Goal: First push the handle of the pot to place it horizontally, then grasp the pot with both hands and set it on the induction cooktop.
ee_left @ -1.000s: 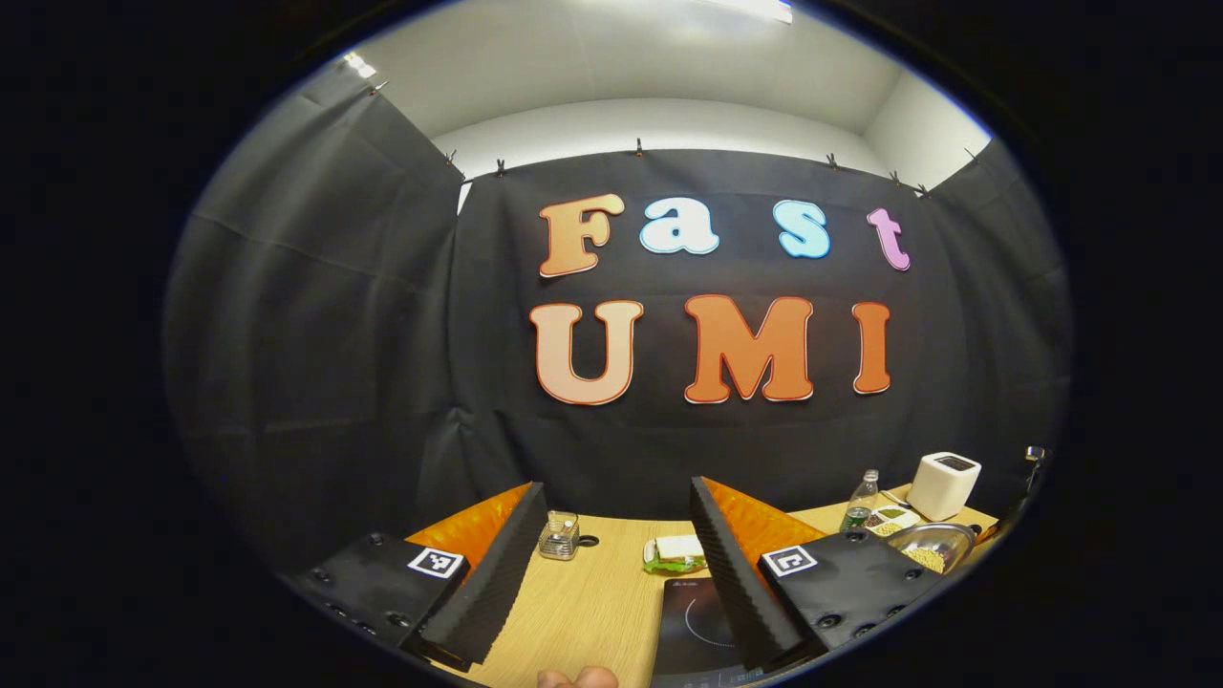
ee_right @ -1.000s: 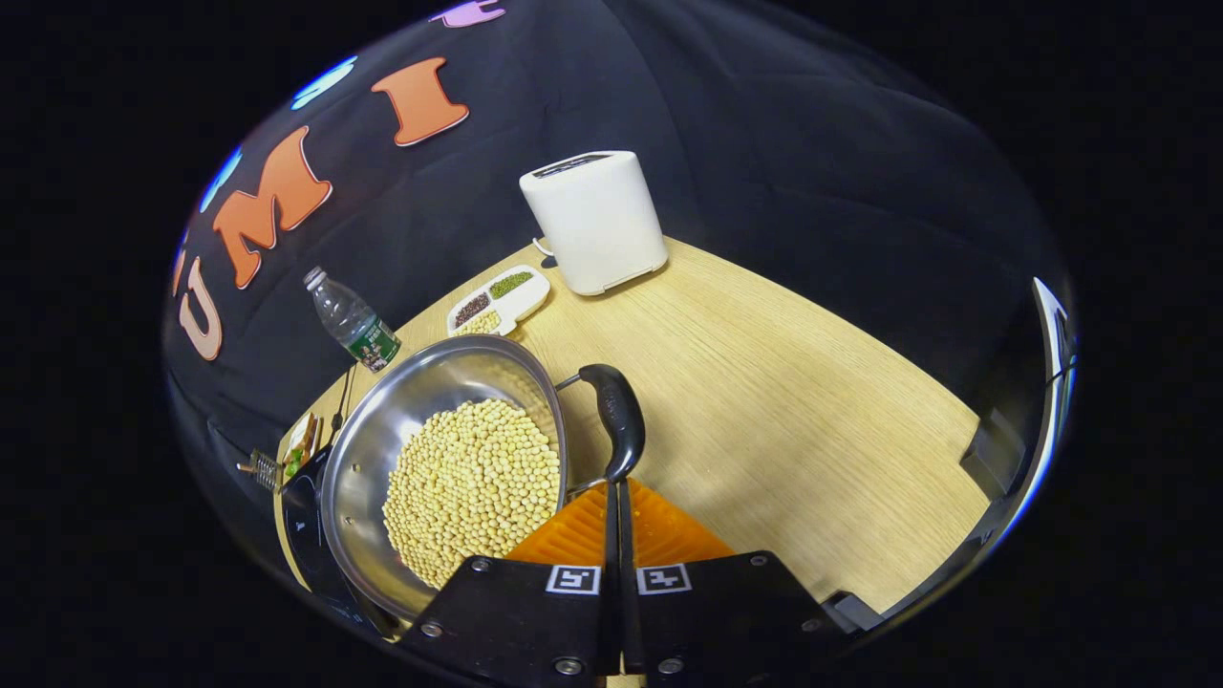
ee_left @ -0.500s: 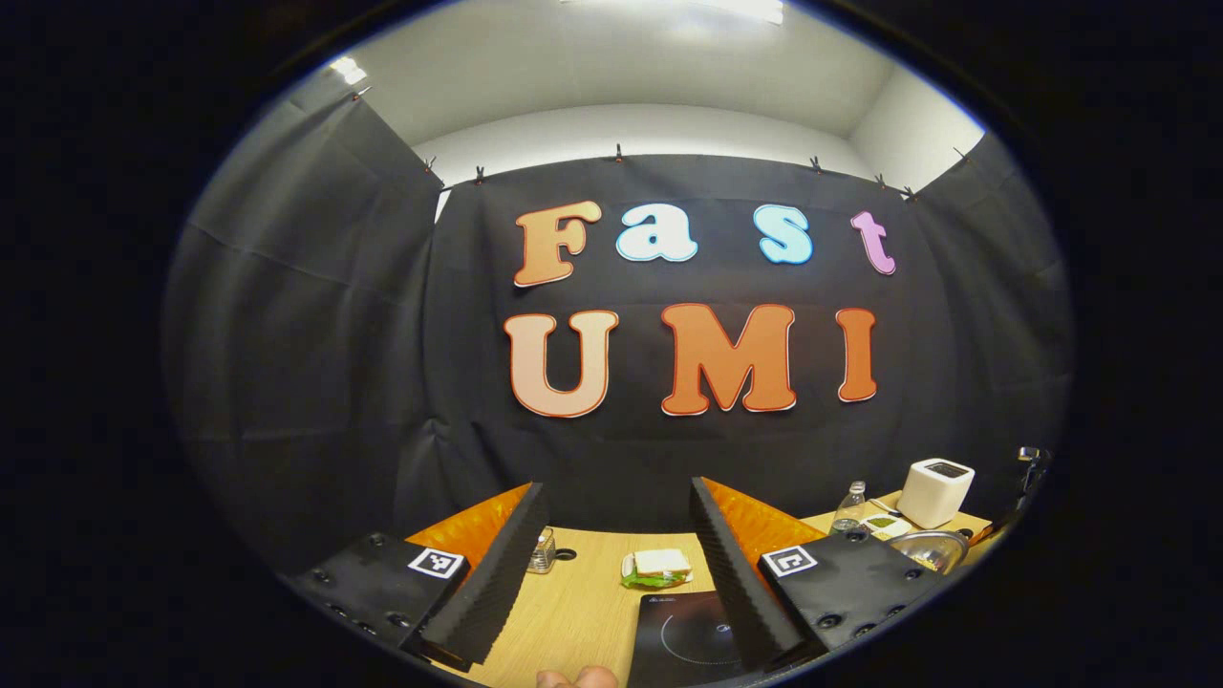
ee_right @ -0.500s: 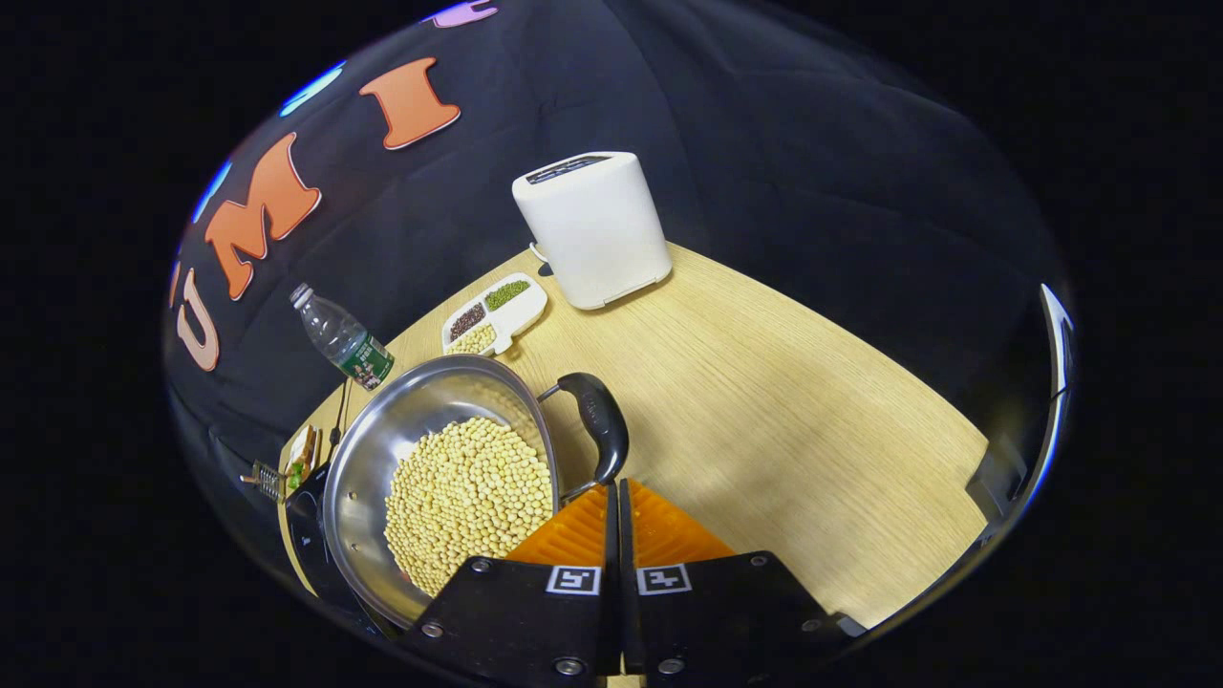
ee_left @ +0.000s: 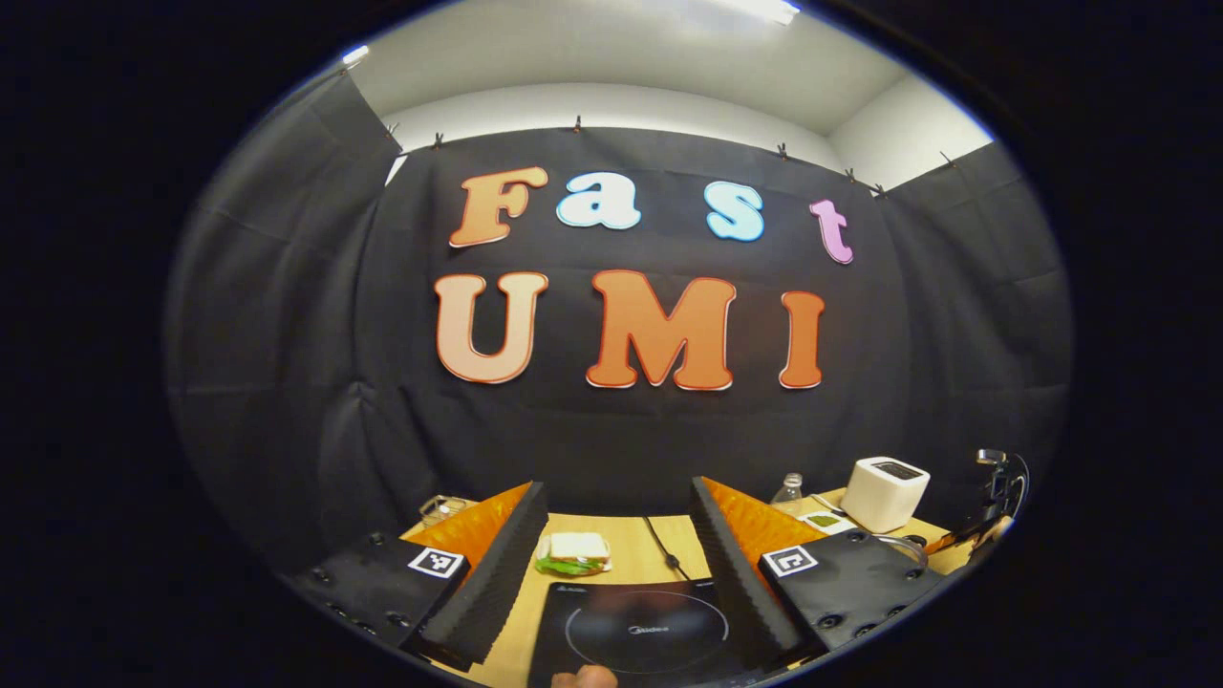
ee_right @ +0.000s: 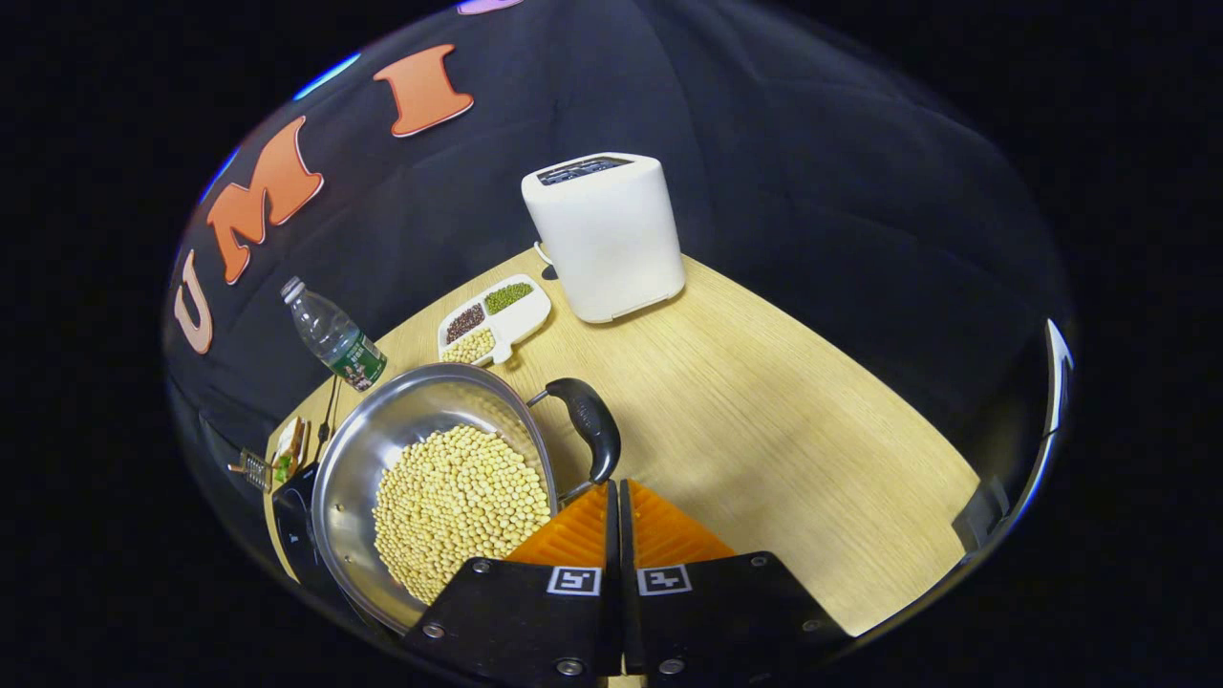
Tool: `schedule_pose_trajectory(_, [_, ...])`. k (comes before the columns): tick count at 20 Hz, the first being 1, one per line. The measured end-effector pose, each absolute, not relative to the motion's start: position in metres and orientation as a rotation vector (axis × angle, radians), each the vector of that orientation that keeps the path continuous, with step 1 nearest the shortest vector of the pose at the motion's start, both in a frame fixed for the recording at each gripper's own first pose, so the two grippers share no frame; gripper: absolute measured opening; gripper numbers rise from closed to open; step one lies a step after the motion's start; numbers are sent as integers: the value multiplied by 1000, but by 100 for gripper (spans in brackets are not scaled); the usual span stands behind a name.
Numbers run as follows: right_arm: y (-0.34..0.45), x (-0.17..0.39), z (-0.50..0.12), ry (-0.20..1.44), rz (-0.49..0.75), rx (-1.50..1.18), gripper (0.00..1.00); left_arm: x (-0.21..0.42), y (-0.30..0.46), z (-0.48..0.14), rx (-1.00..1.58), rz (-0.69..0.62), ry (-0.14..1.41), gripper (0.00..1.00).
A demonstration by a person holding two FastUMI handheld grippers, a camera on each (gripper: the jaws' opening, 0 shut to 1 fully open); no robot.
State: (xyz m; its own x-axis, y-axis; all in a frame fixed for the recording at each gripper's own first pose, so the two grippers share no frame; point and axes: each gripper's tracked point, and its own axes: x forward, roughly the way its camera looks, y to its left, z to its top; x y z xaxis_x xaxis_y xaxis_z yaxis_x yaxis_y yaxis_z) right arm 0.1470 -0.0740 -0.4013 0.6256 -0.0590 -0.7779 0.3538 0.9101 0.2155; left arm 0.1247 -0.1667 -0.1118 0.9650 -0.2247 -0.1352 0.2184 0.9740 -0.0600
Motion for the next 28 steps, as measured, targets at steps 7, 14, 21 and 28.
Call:
schedule_pose_trajectory(7, [-78,162,-354,715,-188,282,0,114,-277,-176,-101,-366,241,98])
schedule_pose_trajectory(14, [-63,170,-335,635,-92,244,5,103,-352,-238,-133,-452,365,98])
schedule_pose_trajectory(21, [-80,184,-342,597,-113,182,76,97,-396,-318,-112,-449,522,98])
schedule_pose_trajectory(28, [-83,194,-361,610,-93,90,94,101,-407,-368,-101,-432,682,99])
